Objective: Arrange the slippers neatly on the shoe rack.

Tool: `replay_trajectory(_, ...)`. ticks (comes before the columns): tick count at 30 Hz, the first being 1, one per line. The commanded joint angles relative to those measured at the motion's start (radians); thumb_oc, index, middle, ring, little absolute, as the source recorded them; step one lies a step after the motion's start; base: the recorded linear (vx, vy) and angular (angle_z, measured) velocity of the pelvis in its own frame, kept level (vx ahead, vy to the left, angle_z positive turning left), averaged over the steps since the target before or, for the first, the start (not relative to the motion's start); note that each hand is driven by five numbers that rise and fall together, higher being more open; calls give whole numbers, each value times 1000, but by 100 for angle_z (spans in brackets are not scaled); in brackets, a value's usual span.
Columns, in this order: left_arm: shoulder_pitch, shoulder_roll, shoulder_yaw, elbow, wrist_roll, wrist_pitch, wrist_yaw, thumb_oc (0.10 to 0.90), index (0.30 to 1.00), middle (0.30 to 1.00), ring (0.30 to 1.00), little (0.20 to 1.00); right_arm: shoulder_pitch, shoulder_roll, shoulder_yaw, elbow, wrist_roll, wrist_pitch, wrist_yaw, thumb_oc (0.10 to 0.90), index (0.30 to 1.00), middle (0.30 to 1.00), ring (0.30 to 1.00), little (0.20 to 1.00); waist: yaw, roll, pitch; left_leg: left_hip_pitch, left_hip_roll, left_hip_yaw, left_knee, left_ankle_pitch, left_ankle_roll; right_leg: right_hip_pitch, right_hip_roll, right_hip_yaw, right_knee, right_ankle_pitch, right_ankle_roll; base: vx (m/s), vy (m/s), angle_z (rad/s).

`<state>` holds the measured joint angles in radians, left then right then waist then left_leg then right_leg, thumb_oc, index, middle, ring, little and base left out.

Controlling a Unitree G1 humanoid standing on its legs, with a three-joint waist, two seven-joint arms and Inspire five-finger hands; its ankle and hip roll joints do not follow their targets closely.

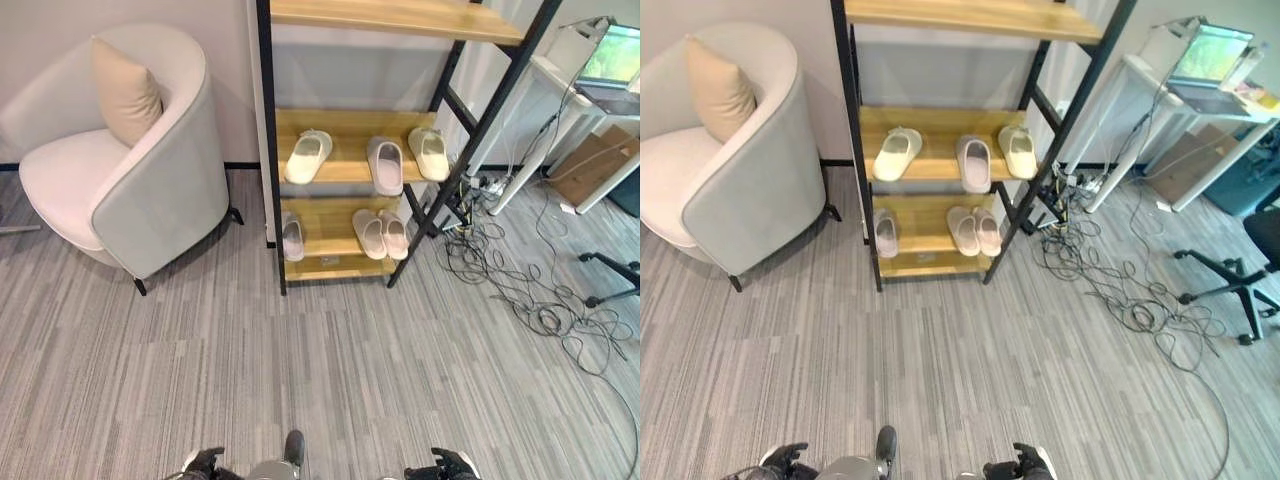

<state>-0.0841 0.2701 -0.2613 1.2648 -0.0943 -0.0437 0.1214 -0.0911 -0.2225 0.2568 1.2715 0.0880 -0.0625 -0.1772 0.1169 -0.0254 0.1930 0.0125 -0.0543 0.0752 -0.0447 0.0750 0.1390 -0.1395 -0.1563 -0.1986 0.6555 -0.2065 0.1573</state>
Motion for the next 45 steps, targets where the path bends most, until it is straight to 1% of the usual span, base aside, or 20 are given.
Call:
replay_trajectory(1,-11,-12,5,0,20,-23,4,800,900,900,900,900,5,-42,3,-30,-10,-3,-6,800,900,900,900,900,-19,22,7,-5,15,-67,117,-160,-69,-29,36,-20,-256,203,-36,375,-45,33)
replay_trajectory(5,-16,-21,2,15,42,-26,8,800,900,900,900,900,0,-52,-1,-41,3,2,-2,800,900,900,900,900,-73,5,17,86,-5,-132,96,-216,-96,-90,47,69,-577,284,-10,426,-85,24)
replay_trajectory(8,-12,-27,3,27,48,-28,2,800,900,900,900,900,11,-57,-6,-33,-1,7,0,800,900,900,900,900,-88,9,10,147,7,-159,89,-258,-112,-98,41,62,-618,316,4,406,-93,45)
replay_trajectory(11,6,-39,4,41,56,-25,2,800,900,900,900,900,34,-57,-6,-23,-7,6,4,800,900,900,900,900,-93,11,-24,174,41,-172,145,-260,-147,-57,54,35,-614,325,-19,408,-154,51)
replay_trajectory(12,11,-42,7,44,57,-25,-2,800,900,900,900,900,36,-58,-5,-18,-6,1,3,800,900,900,900,900,-92,16,-32,157,58,-155,220,-226,-173,-27,61,13,-617,315,-30,353,-187,67)
replay_trajectory(14,7,-46,-5,33,57,-22,-4,800,900,900,900,900,27,-59,-9,-23,19,-9,-4,800,900,900,900,900,-89,10,-13,30,98,-116,507,-135,-209,34,77,16,-628,288,-67,200,-211,48)
replay_trajectory(16,-12,-45,-18,12,45,-23,1,800,900,900,900,900,12,-60,-3,-31,51,-15,-12,800,900,900,900,900,-76,-18,20,-95,127,-71,699,-83,-185,78,80,18,-639,264,-111,107,-227,19)
replay_trajectory(18,-27,-38,-26,-2,37,-20,4,800,900,900,900,900,8,-63,-4,-28,63,-7,-18,800,900,900,900,900,-58,-30,35,-173,148,-43,758,-94,-170,115,89,16,-647,232,-129,170,-145,-13)
replay_trajectory(19,-37,-43,-38,-8,38,-20,4,800,900,900,900,900,8,-64,-1,-25,68,-3,-21,800,900,900,900,900,-49,-23,41,-205,156,-35,727,-116,-166,138,99,10,-650,214,-132,246,-40,-3)
replay_trajectory(22,-47,-50,-51,-12,41,-19,5,800,900,900,900,900,9,-68,1,-25,69,-10,-22,800,900,900,900,900,-40,-23,33,-202,116,-25,485,-150,-165,168,98,3,-662,186,-111,256,71,12)
replay_trajectory(23,-48,-50,-49,-12,38,-21,3,800,900,900,900,900,7,-70,-1,-23,68,-11,-23,800,900,900,900,900,-36,-15,24,-219,106,-19,339,-126,-174,189,107,-3,-669,168,-103,231,110,24)
replay_trajectory(24,-48,-50,-49,-12,38,-21,3,800,900,900,900,900,7,-70,-1,-23,68,-11,-23,800,900,900,900,900,-35,-17,27,-212,104,-18,332,-122,-174,193,104,-2,-670,167,-103,226,116,25)
replay_trajectory(26,-46,-51,-49,-8,36,-21,1,800,900,900,900,900,9,-68,-5,-24,69,-10,-24,800,900,900,900,900,-31,-4,22,-215,114,-3,222,-50,-189,224,120,-5,-681,153,-101,186,103,7)
replay_trajectory(31,-23,-48,-26,25,37,-20,-6,800,900,900,900,900,14,-54,-4,-24,39,-6,-17,800,900,900,900,900,-7,-3,-6,-182,71,-38,163,-47,-176,250,98,5,-631,122,-69,205,197,-15)
replay_trajectory(33,-17,-35,-10,30,34,-17,-8,800,900,900,900,900,13,-43,0,-27,22,-3,-5,800,900,900,900,900,1,-1,-10,-143,66,-31,143,-59,-149,205,72,8,-500,125,-48,98,203,-25)
replay_trajectory(37,-29,-11,-9,22,35,-16,-8,800,900,900,900,900,-3,-33,0,-43,24,-5,-2,800,900,900,900,900,-28,14,23,-82,63,-44,110,-70,-112,64,36,24,-249,198,-14,35,196,-14)
replay_trajectory(39,-32,-5,-10,20,40,-19,-6,800,900,900,900,900,0,-31,-3,-49,31,-10,-2,800,900,900,900,900,-36,16,20,-51,55,-57,88,-82,-106,40,33,32,-286,194,-23,99,83,13)
replay_trajectory(42,-36,-4,-11,22,40,-23,-5,800,900,900,900,900,-3,-34,-5,-44,37,-8,-2,800,900,900,900,900,-48,10,18,-20,40,-78,66,-94,-108,36,35,39,-446,202,-31,125,-7,23)
replay_trajectory(43,-34,-2,-5,31,45,-22,-6,800,900,900,900,900,-1,-35,-6,-39,37,-7,1,800,900,900,900,900,-48,0,11,-15,22,-92,65,-98,-107,58,48,66,-515,206,-22,136,-23,41)
replay_trajectory(45,-27,-7,-1,40,46,-21,-5,800,900,900,900,900,3,-35,-3,-36,35,-6,0,800,900,900,900,900,-34,-10,-2,-5,12,-92,60,-106,-109,95,43,53,-558,214,-22,119,-22,45)
